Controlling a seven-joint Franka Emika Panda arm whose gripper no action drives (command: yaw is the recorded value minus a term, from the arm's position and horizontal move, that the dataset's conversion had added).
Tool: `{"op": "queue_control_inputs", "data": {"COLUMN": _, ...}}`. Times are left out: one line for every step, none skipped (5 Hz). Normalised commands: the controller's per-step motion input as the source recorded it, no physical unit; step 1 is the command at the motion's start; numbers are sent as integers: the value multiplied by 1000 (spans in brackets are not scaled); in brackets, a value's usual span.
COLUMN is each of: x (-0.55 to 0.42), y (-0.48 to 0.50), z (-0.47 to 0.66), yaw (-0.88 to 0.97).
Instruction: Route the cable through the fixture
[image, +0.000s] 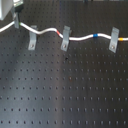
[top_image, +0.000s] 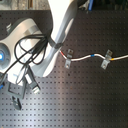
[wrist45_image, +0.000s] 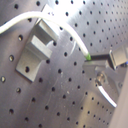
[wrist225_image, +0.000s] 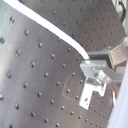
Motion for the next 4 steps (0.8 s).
{"op": "queue_control_inputs", "data": {"x": 37, "y": -112, "z": 0, "yaw": -917}}
{"op": "queue_control_inputs", "data": {"x": 15, "y": -139, "z": 0, "yaw": -903}}
{"op": "queue_control_inputs", "data": {"x": -107, "y": 42, "z": 29, "yaw": -183}}
{"op": "queue_control_inputs", "data": {"x": -493, "y": 296, "z": 540, "yaw": 174}}
